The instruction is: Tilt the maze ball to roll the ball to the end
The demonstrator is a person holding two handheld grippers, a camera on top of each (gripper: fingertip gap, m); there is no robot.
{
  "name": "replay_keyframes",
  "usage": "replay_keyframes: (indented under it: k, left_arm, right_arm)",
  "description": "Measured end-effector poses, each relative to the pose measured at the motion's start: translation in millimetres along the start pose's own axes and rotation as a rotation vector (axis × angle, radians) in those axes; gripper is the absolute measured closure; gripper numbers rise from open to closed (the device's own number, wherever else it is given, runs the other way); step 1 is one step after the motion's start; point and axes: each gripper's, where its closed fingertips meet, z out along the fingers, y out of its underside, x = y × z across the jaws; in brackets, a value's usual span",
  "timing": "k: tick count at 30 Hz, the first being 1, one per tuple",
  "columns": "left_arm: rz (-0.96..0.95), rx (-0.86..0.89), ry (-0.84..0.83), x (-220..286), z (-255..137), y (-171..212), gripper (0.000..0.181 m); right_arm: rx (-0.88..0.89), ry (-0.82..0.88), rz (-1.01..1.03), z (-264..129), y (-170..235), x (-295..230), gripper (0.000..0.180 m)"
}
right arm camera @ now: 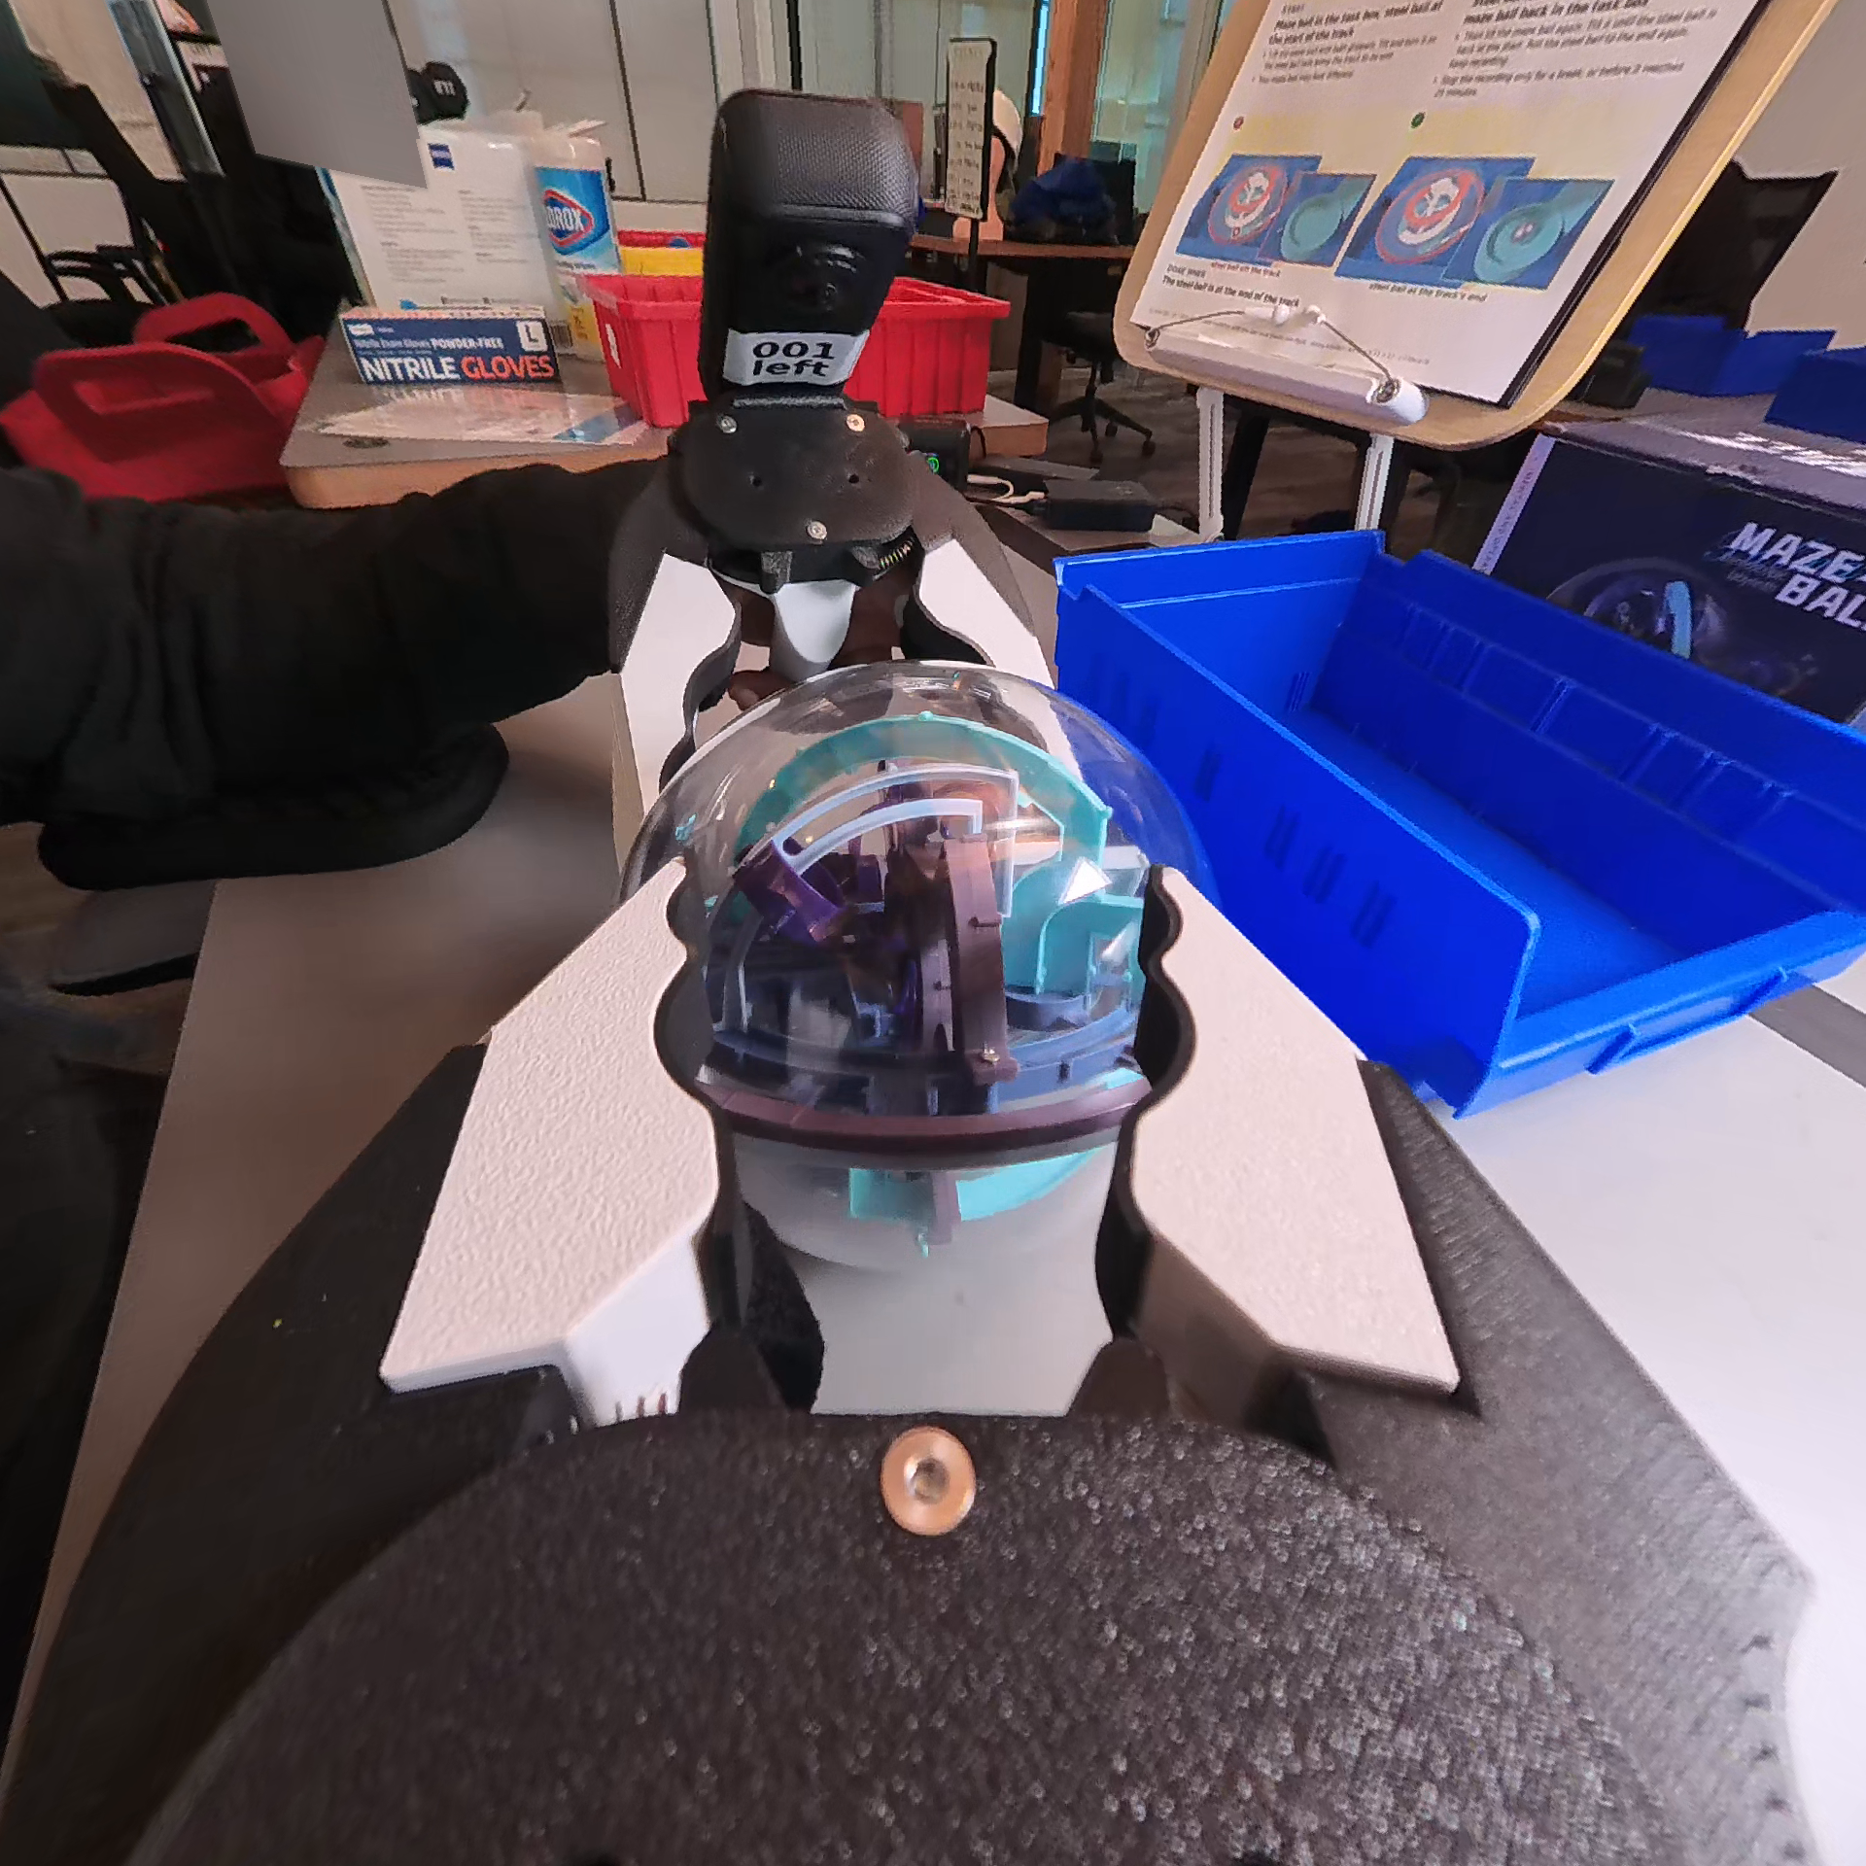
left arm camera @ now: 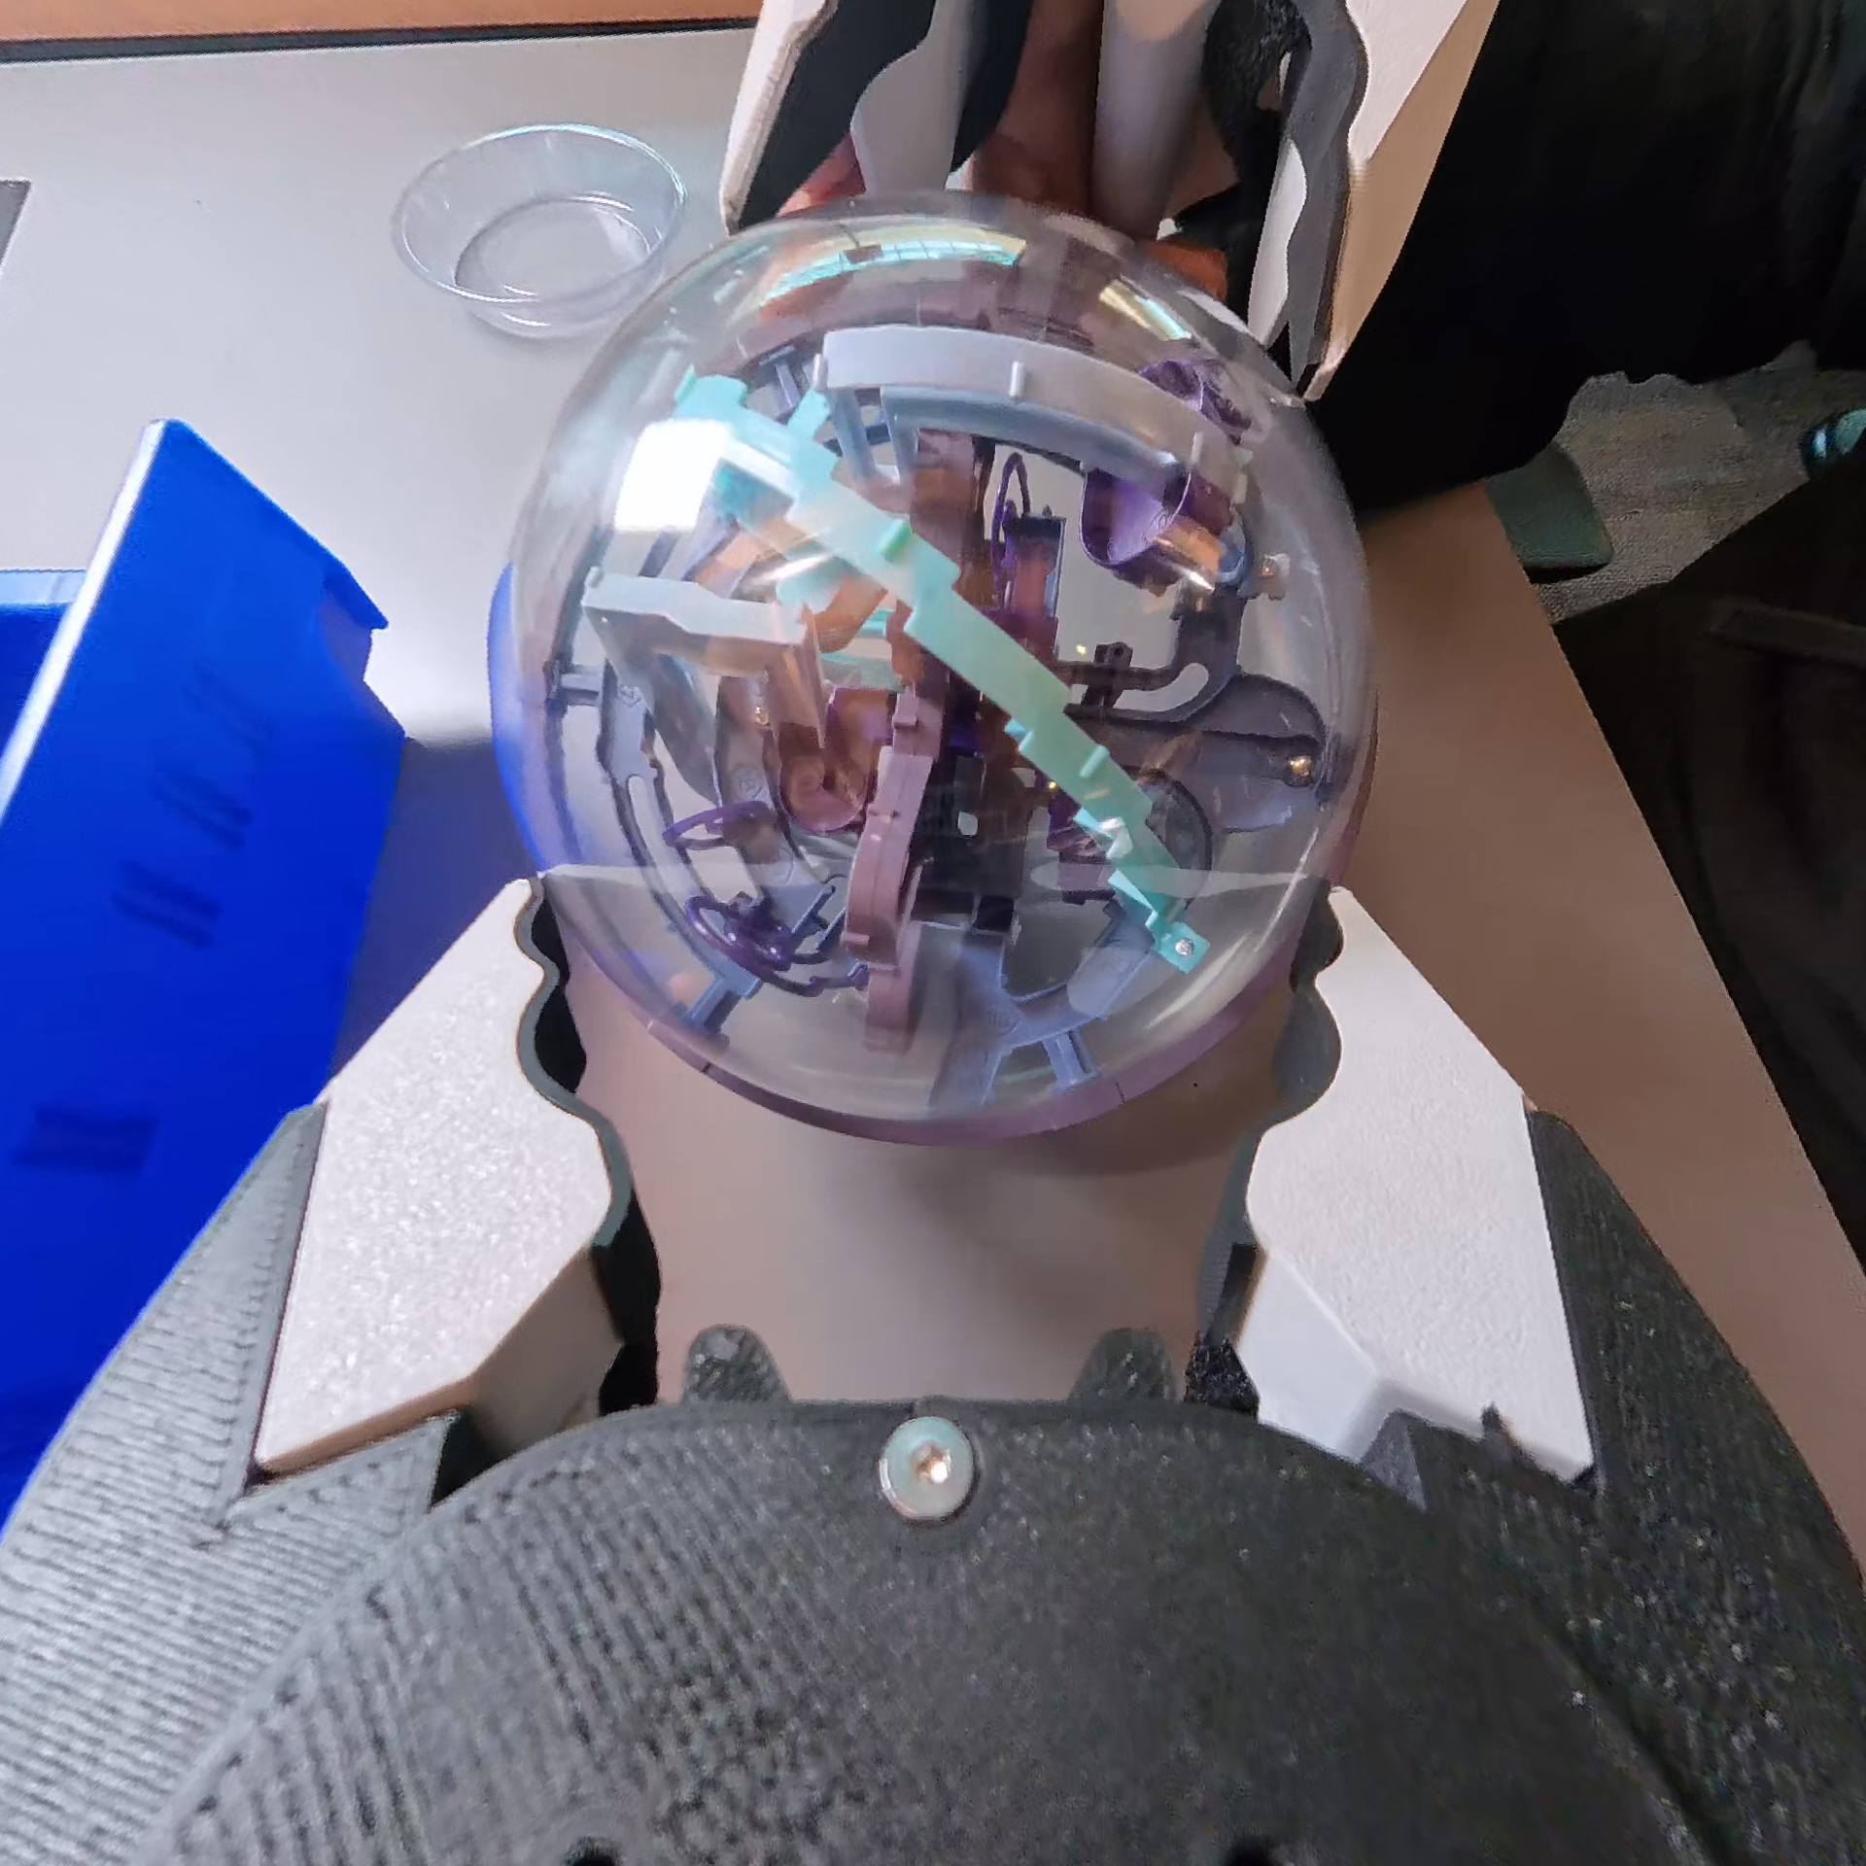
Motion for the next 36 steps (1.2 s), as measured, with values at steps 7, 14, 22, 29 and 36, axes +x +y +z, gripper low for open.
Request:
replay_keyframes:
  k: [7,14,22,29,36]
  left_arm:
    - [-0.030,0.022,0.019,-2.3,0.0,0.4,0.040]
    - [-0.028,0.023,0.017,-1.7,-0.9,1.5,0.040]
    - [-0.024,0.032,0.016,-0.5,0.7,-0.5,0.041]
    - [-0.022,0.047,0.013,0.6,-0.4,-2.0,0.042]
    - [-0.019,0.059,0.012,3.9,-4.3,-6.6,0.049]
  right_arm:
    - [-0.004,-0.006,0.005,2.4,-1.4,2.7,0.097]
    - [-0.019,-0.006,-0.003,3.9,-2.0,1.4,0.097]
    - [-0.031,-0.010,-0.008,1.2,-1.4,0.8,0.096]
    - [-0.043,-0.016,-0.010,-2.0,0.0,-0.3,0.096]
    - [-0.093,-0.025,-0.002,-13.2,6.9,-1.8,0.096]
